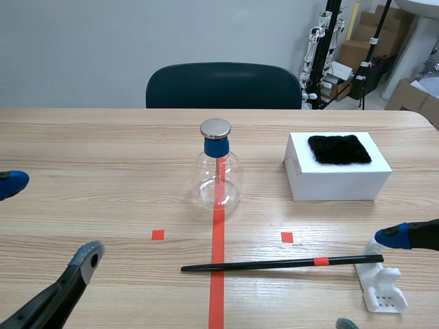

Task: Do the electroscope experiment. pick up the black charging rod

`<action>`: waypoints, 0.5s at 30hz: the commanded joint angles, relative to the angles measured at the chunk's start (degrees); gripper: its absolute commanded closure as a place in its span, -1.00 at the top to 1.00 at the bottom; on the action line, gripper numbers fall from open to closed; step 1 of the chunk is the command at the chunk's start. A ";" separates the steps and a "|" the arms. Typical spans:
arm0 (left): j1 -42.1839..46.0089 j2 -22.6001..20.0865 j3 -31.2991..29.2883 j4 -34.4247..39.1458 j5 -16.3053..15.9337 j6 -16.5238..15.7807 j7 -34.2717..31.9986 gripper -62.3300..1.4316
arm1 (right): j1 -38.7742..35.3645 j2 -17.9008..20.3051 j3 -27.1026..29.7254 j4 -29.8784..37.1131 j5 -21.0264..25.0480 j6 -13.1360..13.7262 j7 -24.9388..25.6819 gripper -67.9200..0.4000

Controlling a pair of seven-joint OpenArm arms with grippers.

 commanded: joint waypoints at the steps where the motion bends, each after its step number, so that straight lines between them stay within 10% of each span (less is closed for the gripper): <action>1: 0.46 0.15 -0.28 0.94 -0.57 0.09 -0.81 1.00 | -0.07 -0.02 0.04 0.39 0.44 0.00 2.43 0.98; 15: 0.46 0.15 -0.28 0.94 -0.57 0.09 -0.79 1.00 | 1.86 0.00 0.46 0.37 -0.63 -1.55 7.39 0.98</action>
